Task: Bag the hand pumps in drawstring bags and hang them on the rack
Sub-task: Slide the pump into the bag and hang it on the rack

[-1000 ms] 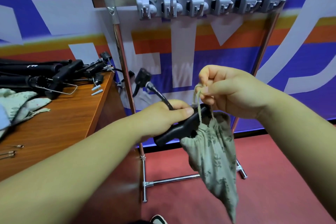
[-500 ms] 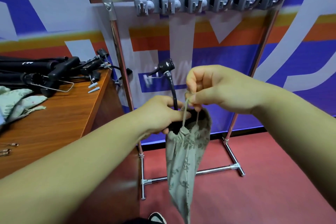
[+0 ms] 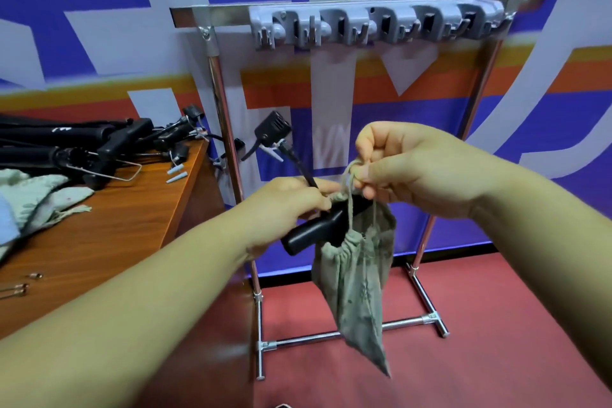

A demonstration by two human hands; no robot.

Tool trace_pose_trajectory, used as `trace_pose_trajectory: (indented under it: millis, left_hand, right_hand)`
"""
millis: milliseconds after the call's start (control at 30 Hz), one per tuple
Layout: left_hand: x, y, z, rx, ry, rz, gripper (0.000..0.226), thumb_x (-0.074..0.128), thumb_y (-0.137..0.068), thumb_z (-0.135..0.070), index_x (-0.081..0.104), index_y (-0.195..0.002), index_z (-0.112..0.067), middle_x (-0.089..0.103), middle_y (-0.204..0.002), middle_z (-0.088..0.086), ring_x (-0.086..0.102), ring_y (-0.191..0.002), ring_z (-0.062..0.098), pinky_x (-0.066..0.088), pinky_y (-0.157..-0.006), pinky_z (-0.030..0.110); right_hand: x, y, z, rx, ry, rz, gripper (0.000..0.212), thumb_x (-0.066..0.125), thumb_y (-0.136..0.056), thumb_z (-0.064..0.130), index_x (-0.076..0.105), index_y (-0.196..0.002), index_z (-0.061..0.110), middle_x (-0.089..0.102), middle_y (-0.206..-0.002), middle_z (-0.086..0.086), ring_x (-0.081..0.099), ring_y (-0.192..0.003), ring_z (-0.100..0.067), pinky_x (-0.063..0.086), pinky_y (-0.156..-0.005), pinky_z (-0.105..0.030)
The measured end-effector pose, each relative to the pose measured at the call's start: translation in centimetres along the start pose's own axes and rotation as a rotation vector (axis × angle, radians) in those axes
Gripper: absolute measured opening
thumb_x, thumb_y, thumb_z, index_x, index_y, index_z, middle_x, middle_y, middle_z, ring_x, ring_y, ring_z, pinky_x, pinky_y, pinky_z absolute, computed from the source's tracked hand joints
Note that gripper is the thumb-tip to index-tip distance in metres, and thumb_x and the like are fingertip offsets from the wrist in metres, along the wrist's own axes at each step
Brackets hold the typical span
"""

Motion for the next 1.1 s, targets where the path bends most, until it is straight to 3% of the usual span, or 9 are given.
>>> trace_pose_trajectory:
  millis: [133, 233, 367, 500, 700, 833, 967, 1033, 1100]
  left_hand:
    - [-0.6, 0.0, -1.8, 0.175, 0.048, -0.089, 0.031, 0.084, -0.067, -0.017, 0.078, -0.098, -0.021, 0.078, -0.099, 0.010, 0.074, -0.096, 0.022, 0.058, -0.087, 0.034]
    - [-0.9, -0.1, -2.6, 0.217, 0.005, -0.205, 0.025, 0.088, -0.072, -0.005, 0.078, -0.094, -0.013, 0.077, -0.084, 0.004, 0.074, -0.080, 0.014, 0.057, -0.073, 0.025]
    - [-1.6, -0.6, -3.6, 0.200, 0.037, -0.290, 0.022, 0.085, -0.076, -0.005, 0.078, -0.097, -0.007, 0.078, -0.090, 0.014, 0.076, -0.088, 0.027, 0.061, -0.083, 0.038]
    - [-2.2, -0.2, -5.2, 0.209, 0.074, -0.290, 0.016, 0.081, -0.079, -0.001, 0.076, -0.093, -0.006, 0.075, -0.070, -0.003, 0.069, -0.065, 0.006, 0.055, -0.065, 0.020]
    - [-5.9, 0.5, -7.3, 0.190, -0.044, -0.320, 0.007, 0.076, -0.087, -0.010, 0.074, -0.081, -0.013, 0.066, -0.058, -0.010, 0.059, -0.051, 0.002, 0.045, -0.050, 0.014]
    - [-9.5, 0.7, -9.5, 0.211, -0.117, -0.372, 0.006, 0.075, -0.090, -0.016, 0.074, -0.085, -0.019, 0.070, -0.068, -0.007, 0.064, -0.062, 0.010, 0.051, -0.058, 0.022]
    - [-12.3, -0.3, -10.9, 0.225, -0.228, -0.445, 0.004, 0.076, -0.089, -0.024, 0.075, -0.085, -0.023, 0.073, -0.078, 0.000, 0.069, -0.075, 0.021, 0.057, -0.080, 0.042]
    - [-13.7, -1.1, -11.5, 0.225, -0.263, -0.493, 0.005, 0.075, -0.090, -0.025, 0.075, -0.086, -0.022, 0.074, -0.081, 0.003, 0.070, -0.075, 0.021, 0.057, -0.077, 0.032]
    - [-15.0, -2.0, -12.3, 0.231, -0.269, -0.541, 0.006, 0.073, -0.091, -0.024, 0.074, -0.087, -0.020, 0.072, -0.077, 0.000, 0.066, -0.067, 0.014, 0.053, -0.063, 0.022]
  right_hand:
    - [-0.1, -0.7, 0.5, -0.022, -0.072, -0.044, 0.033, 0.048, -0.093, -0.016, 0.046, -0.081, 0.014, 0.057, -0.076, -0.017, 0.059, -0.057, -0.013, 0.032, -0.059, -0.031]
    - [-0.2, -1.7, 1.5, -0.047, -0.064, -0.066, 0.032, 0.048, -0.093, -0.015, 0.045, -0.081, 0.014, 0.056, -0.076, -0.018, 0.059, -0.058, -0.013, 0.034, -0.057, -0.027]
    - [-0.2, -3.4, 3.4, -0.064, 0.004, -0.030, 0.032, 0.048, -0.094, -0.014, 0.045, -0.081, 0.015, 0.057, -0.073, -0.013, 0.056, -0.062, -0.015, 0.035, -0.056, -0.025]
    - [0.6, -5.0, 4.9, -0.059, 0.057, 0.035, 0.031, 0.050, -0.093, -0.014, 0.046, -0.081, 0.015, 0.061, -0.073, -0.011, 0.057, -0.064, -0.018, 0.044, -0.054, -0.020]
    - [-0.7, -7.2, 6.2, -0.041, 0.122, -0.015, 0.025, 0.065, -0.077, -0.003, 0.054, -0.074, 0.020, 0.062, -0.074, -0.010, 0.050, -0.069, -0.022, 0.039, -0.055, -0.023]
    - [-1.2, -8.5, 6.2, -0.041, 0.165, -0.007, 0.024, 0.070, -0.067, 0.002, 0.062, -0.076, 0.023, 0.052, -0.075, -0.007, 0.049, -0.065, -0.013, 0.036, -0.057, -0.023]
    - [-0.9, -10.1, 7.2, -0.125, 0.209, -0.024, 0.025, 0.068, -0.083, -0.010, 0.062, -0.089, 0.013, 0.055, -0.068, -0.005, 0.052, -0.054, -0.004, 0.035, -0.056, -0.021]
    - [-0.9, -11.2, 8.2, -0.195, 0.210, -0.135, 0.019, 0.066, -0.086, -0.011, 0.064, -0.094, 0.007, 0.061, -0.067, -0.003, 0.054, -0.050, -0.002, 0.040, -0.052, -0.015]
    - [-1.4, -12.7, 8.9, -0.266, 0.244, -0.295, 0.015, 0.069, -0.086, -0.009, 0.066, -0.092, 0.004, 0.066, -0.068, -0.005, 0.060, -0.051, -0.004, 0.048, -0.054, -0.017]
Point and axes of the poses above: each hand's wrist, its own y-axis away from the middle knuckle, its own x-axis out of the palm, z = x × y, the point moved 7 cm from there along -y, towards the middle knuckle
